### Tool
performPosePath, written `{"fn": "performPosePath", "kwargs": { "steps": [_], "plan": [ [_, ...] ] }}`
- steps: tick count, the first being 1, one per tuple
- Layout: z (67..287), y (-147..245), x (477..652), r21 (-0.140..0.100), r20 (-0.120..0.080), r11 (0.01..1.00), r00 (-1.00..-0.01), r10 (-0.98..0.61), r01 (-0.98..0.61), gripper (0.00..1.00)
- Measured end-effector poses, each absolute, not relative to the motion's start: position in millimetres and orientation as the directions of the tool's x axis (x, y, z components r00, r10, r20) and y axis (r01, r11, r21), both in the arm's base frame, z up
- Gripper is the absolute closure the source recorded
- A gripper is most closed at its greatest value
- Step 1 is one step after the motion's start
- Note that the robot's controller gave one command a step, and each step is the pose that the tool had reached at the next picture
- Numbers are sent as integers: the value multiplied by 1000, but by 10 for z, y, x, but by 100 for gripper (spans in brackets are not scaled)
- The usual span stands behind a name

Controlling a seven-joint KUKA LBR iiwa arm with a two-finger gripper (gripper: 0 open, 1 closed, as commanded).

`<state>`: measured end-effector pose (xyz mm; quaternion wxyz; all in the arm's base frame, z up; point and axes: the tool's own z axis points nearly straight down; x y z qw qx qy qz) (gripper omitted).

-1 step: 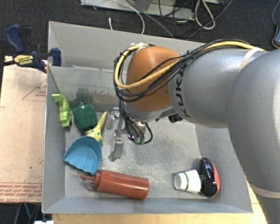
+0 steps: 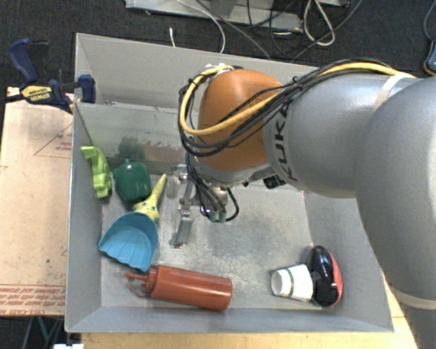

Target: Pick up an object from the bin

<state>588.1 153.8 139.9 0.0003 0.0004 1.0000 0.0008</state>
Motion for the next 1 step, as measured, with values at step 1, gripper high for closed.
{"fn": "performPosePath", "kwargs": {
  "steps": [1],
  "plan": [
    [758, 2282, 5590, 9, -14, 998, -997, -70, -70, 0]
  ]
}}
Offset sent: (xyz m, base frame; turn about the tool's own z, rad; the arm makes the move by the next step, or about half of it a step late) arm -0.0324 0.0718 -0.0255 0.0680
